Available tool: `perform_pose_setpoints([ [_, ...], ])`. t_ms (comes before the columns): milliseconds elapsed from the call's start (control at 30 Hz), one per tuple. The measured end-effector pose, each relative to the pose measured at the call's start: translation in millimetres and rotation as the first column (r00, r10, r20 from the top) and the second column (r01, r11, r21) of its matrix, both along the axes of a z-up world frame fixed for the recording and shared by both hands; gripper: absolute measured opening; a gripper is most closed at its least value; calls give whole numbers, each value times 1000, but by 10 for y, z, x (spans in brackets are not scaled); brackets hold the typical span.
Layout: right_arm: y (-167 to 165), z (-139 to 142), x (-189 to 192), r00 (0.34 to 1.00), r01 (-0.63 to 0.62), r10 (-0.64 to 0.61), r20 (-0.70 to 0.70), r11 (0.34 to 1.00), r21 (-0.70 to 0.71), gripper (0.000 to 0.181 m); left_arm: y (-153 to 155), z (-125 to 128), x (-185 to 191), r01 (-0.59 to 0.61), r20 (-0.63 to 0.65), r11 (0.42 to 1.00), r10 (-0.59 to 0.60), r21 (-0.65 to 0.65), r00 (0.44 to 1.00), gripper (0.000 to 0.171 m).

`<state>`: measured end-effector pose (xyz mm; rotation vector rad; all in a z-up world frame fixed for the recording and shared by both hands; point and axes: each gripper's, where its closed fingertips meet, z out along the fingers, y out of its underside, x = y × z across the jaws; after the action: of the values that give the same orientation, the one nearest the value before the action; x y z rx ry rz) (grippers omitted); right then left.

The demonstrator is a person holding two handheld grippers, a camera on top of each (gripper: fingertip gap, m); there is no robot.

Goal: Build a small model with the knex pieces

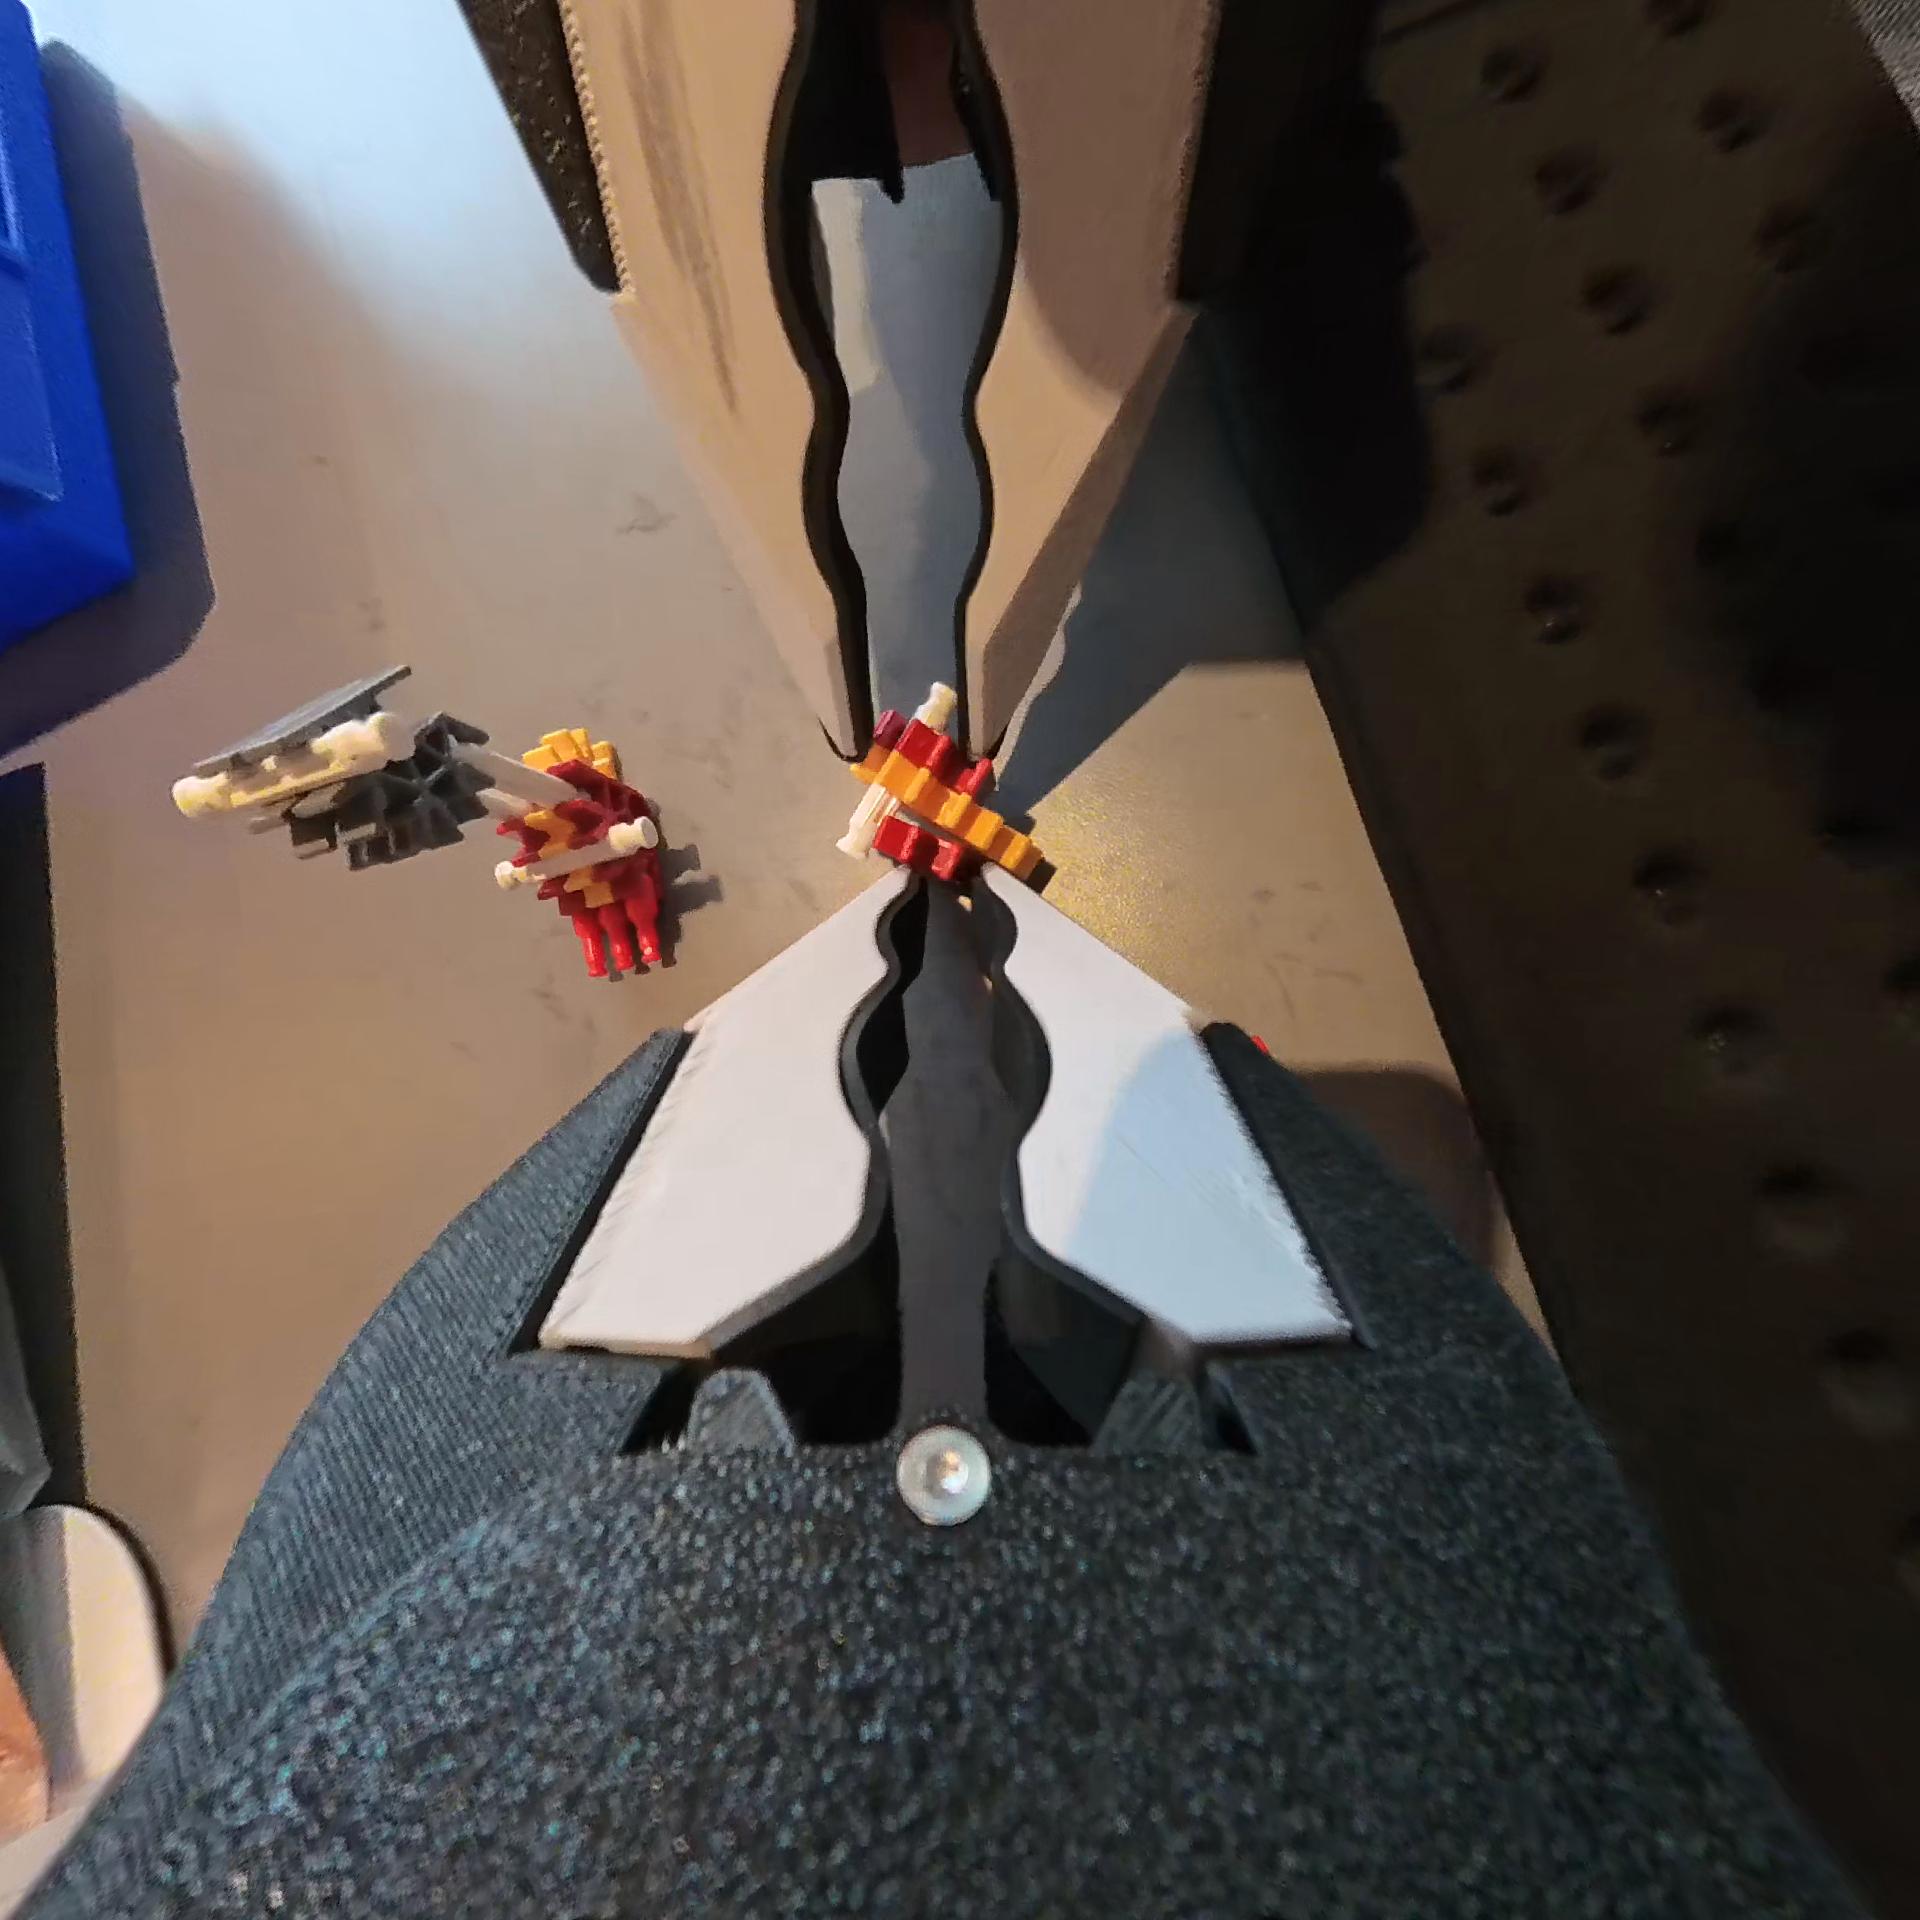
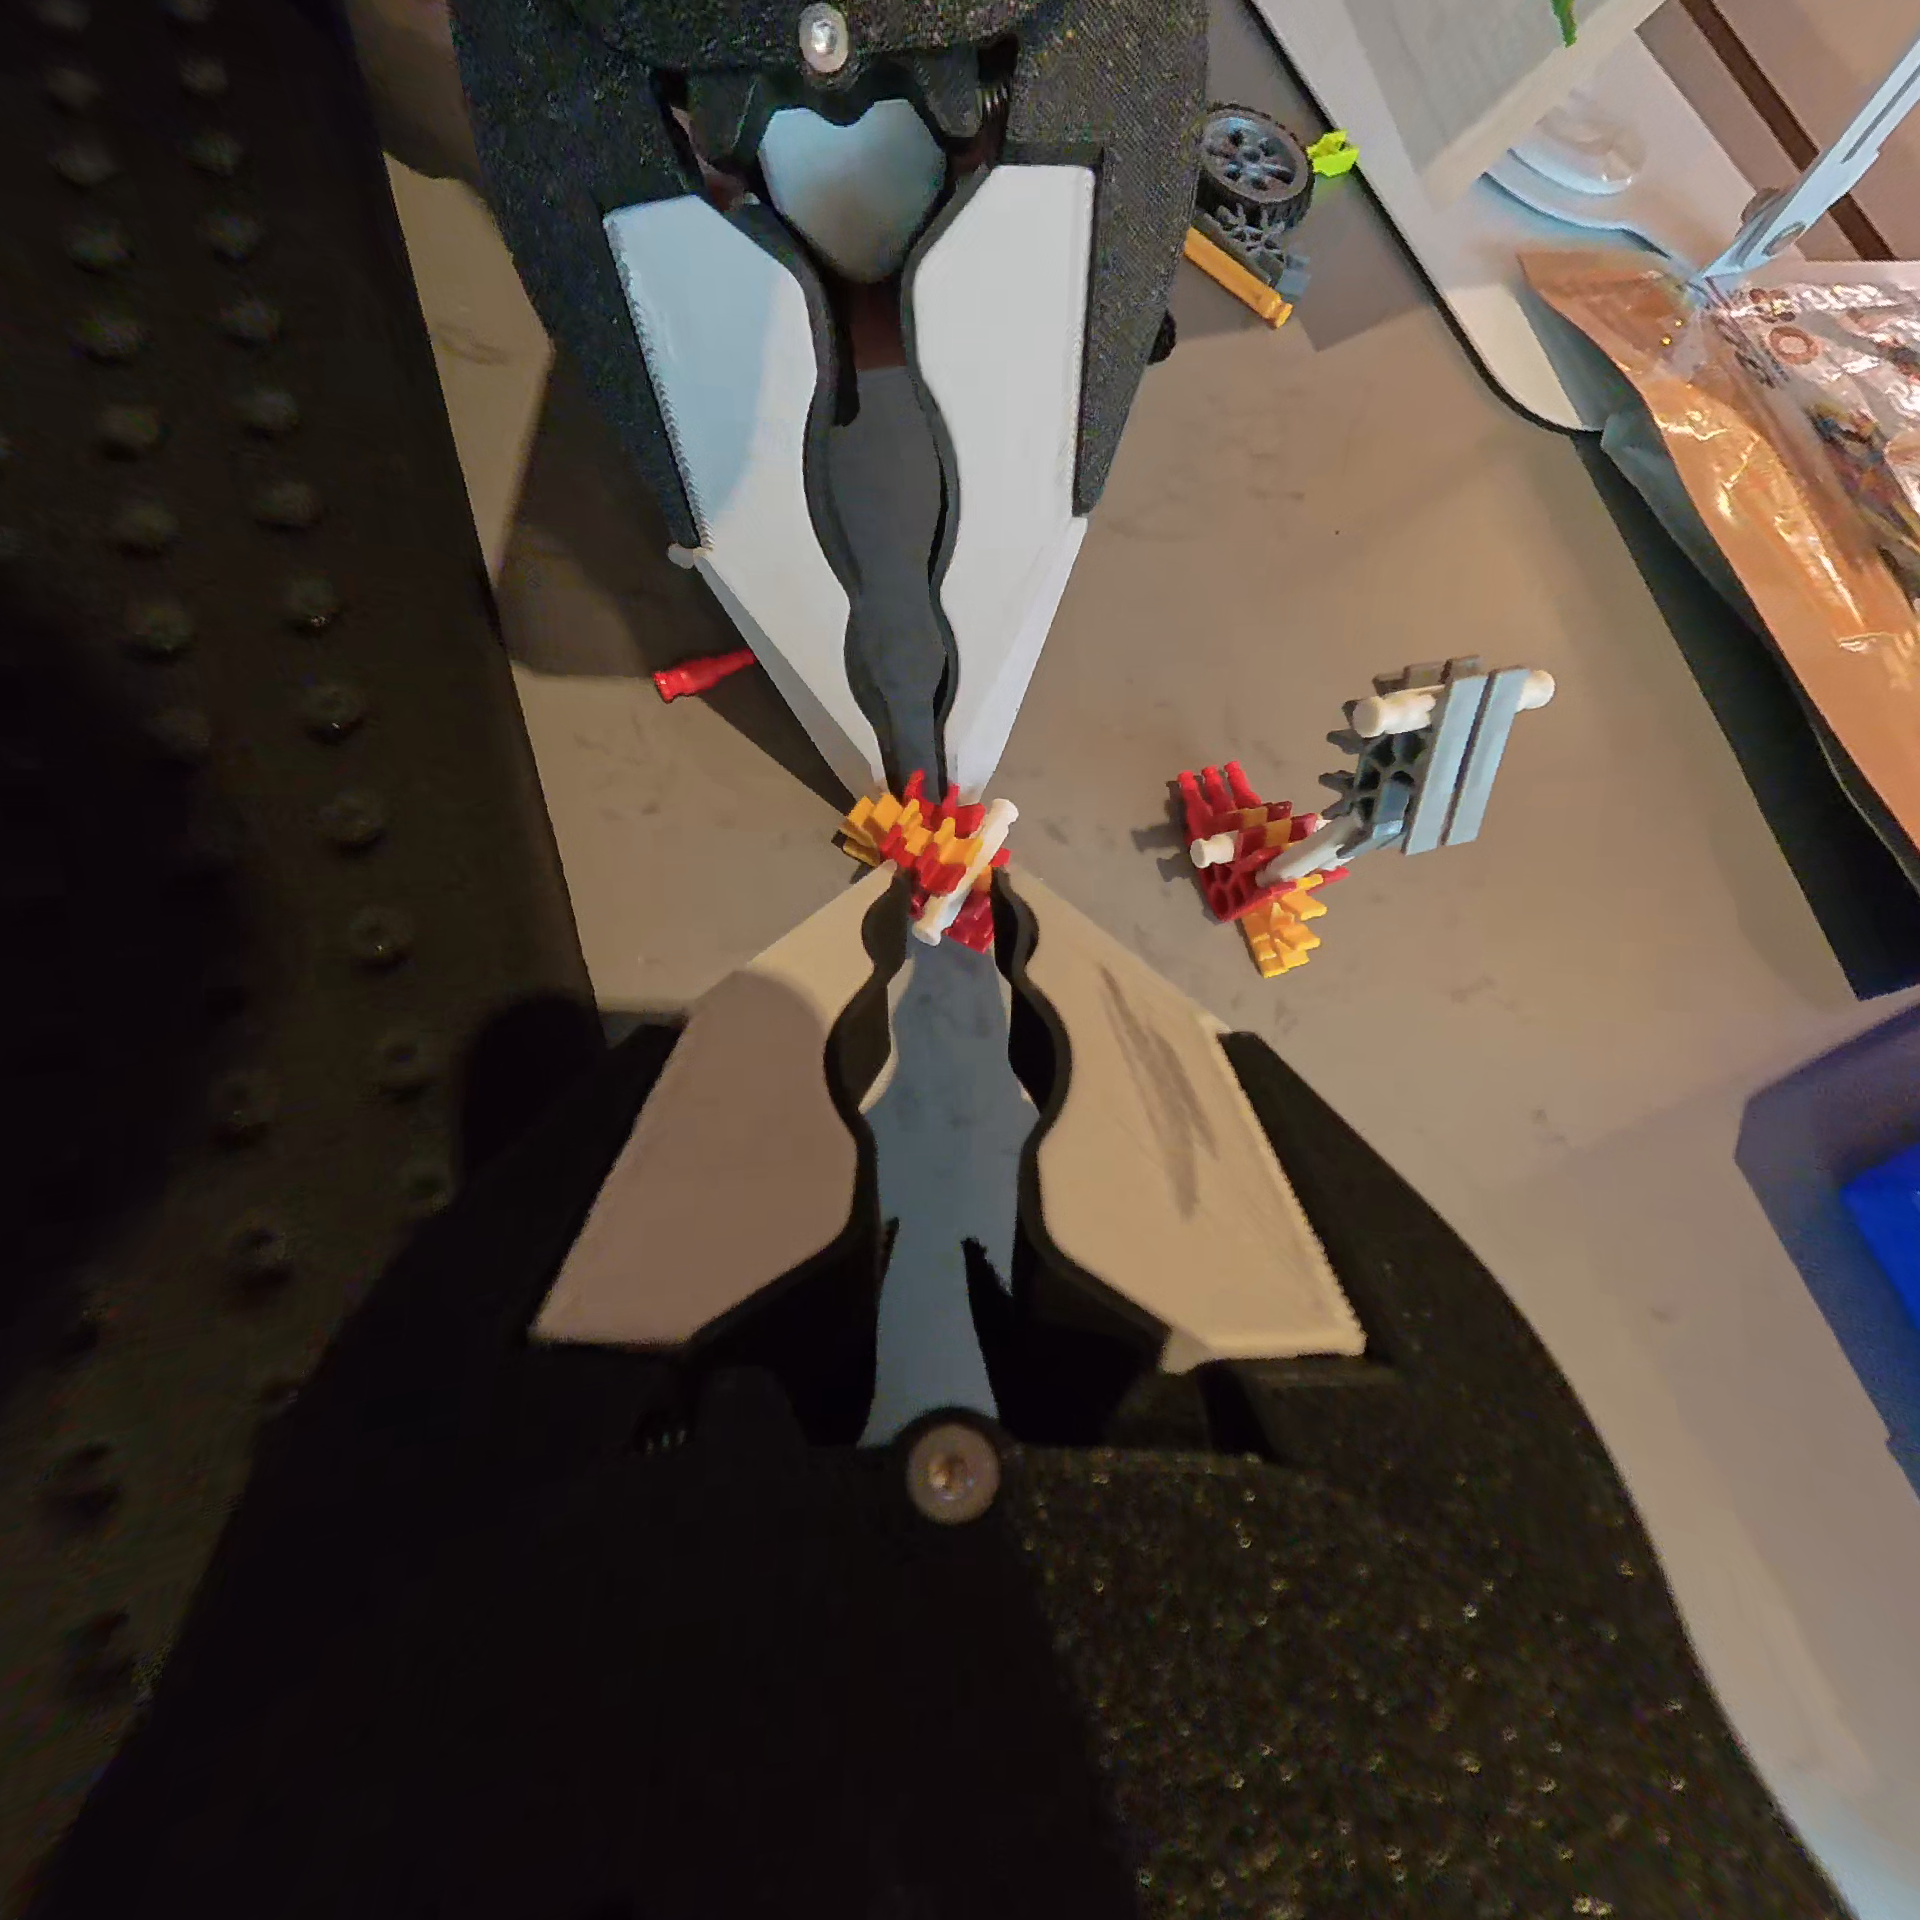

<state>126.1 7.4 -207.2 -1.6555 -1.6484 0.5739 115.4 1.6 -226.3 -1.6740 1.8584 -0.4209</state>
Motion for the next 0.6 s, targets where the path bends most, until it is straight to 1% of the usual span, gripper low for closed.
perform_pose_setpoints([
  [200,3,1,18,1000,-1,1,-9,1000,0,15,-6,-2,7,43,-25,996,-41,75,999,5],
  [367,22,-9,26,1000,11,-11,-18,1000,6,13,3,2,15,39,-15,996,-38,77,999,6],
  [600,5,-16,22,1000,-27,27,1,1000,-2,12,1,-1,25,36,-8,997,-35,65,999,6],
])
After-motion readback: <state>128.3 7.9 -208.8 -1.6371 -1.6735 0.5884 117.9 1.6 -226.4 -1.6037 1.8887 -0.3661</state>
